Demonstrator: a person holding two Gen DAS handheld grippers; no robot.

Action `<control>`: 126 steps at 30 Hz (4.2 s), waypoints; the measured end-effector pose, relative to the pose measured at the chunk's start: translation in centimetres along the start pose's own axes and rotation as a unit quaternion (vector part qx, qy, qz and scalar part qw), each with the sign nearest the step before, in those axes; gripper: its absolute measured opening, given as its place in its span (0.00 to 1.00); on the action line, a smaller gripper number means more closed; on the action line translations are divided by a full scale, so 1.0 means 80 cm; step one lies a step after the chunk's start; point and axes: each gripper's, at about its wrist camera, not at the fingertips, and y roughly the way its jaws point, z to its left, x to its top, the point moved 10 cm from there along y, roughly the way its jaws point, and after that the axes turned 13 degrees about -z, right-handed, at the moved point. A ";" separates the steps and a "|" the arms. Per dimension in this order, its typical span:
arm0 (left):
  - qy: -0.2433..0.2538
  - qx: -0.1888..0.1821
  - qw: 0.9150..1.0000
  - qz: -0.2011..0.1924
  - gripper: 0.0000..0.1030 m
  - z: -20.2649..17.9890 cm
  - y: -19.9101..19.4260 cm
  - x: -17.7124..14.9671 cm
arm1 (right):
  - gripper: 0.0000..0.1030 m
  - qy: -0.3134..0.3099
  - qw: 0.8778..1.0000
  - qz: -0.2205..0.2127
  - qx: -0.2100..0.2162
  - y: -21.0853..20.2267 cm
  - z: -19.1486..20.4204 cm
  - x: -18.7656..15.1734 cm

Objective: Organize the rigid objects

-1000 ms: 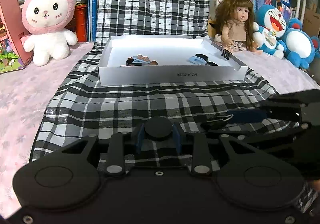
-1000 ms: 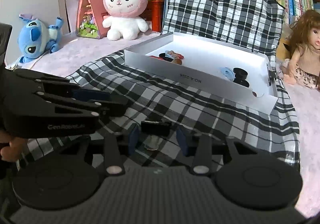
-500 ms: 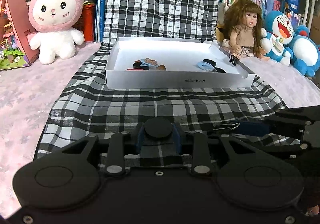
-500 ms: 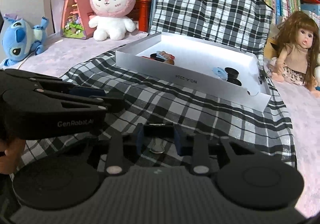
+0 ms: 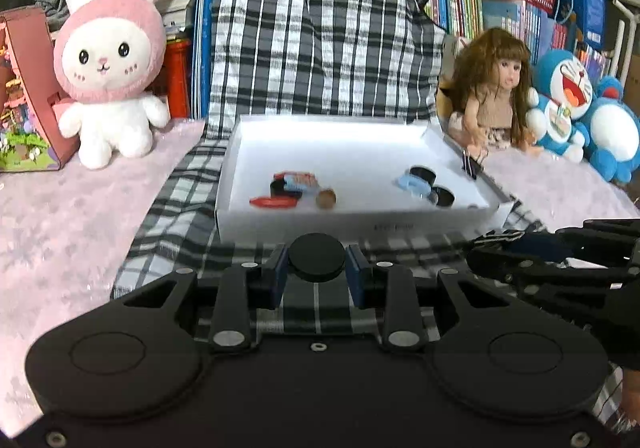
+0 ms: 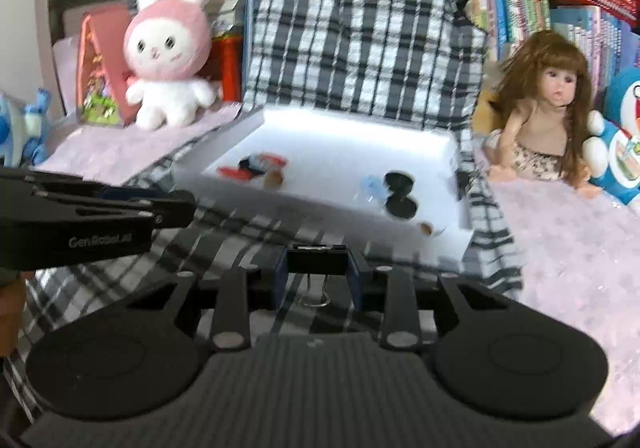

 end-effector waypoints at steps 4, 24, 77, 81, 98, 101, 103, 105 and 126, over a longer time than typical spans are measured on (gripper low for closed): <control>-0.003 -0.002 1.000 -0.005 0.29 -0.001 0.003 0.013 | 0.36 0.010 1.000 -0.008 -0.011 0.003 -0.013 0.016; -0.036 -0.023 0.999 0.008 0.29 0.008 0.044 0.045 | 0.36 0.058 0.998 0.006 -0.038 0.035 -0.060 0.042; -0.058 0.007 0.997 0.059 0.29 0.050 0.249 0.032 | 0.36 0.127 0.987 0.098 -0.025 0.235 -0.071 0.018; -0.057 0.007 0.997 0.058 0.29 0.049 0.247 0.032 | 0.37 0.129 0.987 0.095 -0.022 0.234 -0.071 0.019; -0.022 0.019 1.000 -0.003 0.77 0.039 0.146 0.067 | 0.75 0.091 0.995 0.007 -0.029 0.141 -0.069 0.067; -0.016 0.015 1.000 -0.019 0.81 0.034 0.118 0.070 | 0.81 0.080 0.996 -0.015 -0.036 0.113 -0.067 0.071; -0.016 0.016 0.999 -0.026 0.83 0.031 0.102 0.069 | 0.84 0.075 0.996 -0.027 -0.040 0.094 -0.066 0.071; -0.019 0.014 0.999 -0.029 0.83 0.029 0.087 0.066 | 0.85 0.073 0.996 -0.032 -0.042 0.079 -0.064 0.070; 0.009 0.002 1.000 -0.019 0.90 0.008 0.015 -0.005 | 0.93 0.046 0.996 -0.038 -0.061 0.004 -0.047 0.016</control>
